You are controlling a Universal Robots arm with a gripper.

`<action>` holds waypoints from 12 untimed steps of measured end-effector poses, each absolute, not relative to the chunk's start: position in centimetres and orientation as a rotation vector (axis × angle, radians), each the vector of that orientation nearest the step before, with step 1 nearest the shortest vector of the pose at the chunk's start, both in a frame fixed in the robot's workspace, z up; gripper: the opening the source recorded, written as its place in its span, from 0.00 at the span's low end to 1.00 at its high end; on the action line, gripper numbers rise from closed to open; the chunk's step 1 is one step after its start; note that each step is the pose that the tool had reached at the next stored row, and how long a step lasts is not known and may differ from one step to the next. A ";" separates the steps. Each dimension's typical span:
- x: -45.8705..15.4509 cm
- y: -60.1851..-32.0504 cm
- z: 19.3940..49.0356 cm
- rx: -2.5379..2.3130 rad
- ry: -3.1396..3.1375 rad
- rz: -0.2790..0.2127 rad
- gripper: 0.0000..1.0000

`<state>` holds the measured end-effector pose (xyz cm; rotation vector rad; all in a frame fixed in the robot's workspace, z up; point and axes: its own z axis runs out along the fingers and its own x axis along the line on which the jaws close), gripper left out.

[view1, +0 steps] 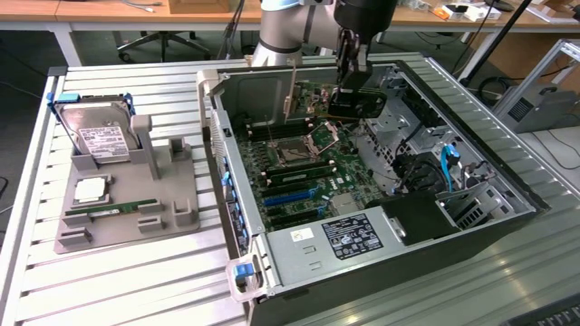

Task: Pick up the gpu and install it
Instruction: 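Insert the gpu into the slot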

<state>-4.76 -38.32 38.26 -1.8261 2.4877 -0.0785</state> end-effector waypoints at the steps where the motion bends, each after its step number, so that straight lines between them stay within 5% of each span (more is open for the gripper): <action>1: -4.8 -38.3 38.3 -1.829 2.485 -0.078 0.27; 12: -4.8 -38.3 38.3 -1.858 2.463 -0.077 0.27</action>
